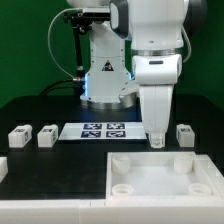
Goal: Assemble one leg
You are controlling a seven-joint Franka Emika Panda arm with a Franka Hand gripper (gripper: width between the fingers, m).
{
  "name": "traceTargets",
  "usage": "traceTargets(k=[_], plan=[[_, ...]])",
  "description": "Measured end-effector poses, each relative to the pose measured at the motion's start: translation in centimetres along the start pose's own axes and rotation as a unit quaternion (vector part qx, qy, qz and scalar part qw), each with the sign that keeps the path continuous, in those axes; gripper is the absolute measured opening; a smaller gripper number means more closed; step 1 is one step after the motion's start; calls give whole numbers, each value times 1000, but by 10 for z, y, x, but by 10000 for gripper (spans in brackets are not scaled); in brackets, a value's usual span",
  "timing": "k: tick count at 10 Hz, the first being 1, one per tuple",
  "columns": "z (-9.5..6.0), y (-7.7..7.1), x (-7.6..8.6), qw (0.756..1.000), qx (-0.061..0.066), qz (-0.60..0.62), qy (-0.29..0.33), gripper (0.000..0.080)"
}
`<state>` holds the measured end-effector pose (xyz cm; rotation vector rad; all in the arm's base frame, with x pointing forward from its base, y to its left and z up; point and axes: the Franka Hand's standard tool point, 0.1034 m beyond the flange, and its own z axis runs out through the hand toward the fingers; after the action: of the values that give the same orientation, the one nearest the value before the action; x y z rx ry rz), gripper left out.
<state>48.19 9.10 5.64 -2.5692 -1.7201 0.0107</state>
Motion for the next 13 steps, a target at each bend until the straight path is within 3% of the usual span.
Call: traceTargets(k=[2,3,5,8,9,10,12,13], plan=[[-2,-27,16,988,2,156,-6,649],[-5,-33,21,978,3,210,-9,649],[1,-37,34,960,-8,280,11,649],[2,-43,38,900,6,436,12,649],[6,-61,47,878,17,478,-3,649],[6,-73,49,871,29,489,-34,649],[7,-73,48,843,49,535,-33,649],[10,-81,40,842,74,528,-82,649]])
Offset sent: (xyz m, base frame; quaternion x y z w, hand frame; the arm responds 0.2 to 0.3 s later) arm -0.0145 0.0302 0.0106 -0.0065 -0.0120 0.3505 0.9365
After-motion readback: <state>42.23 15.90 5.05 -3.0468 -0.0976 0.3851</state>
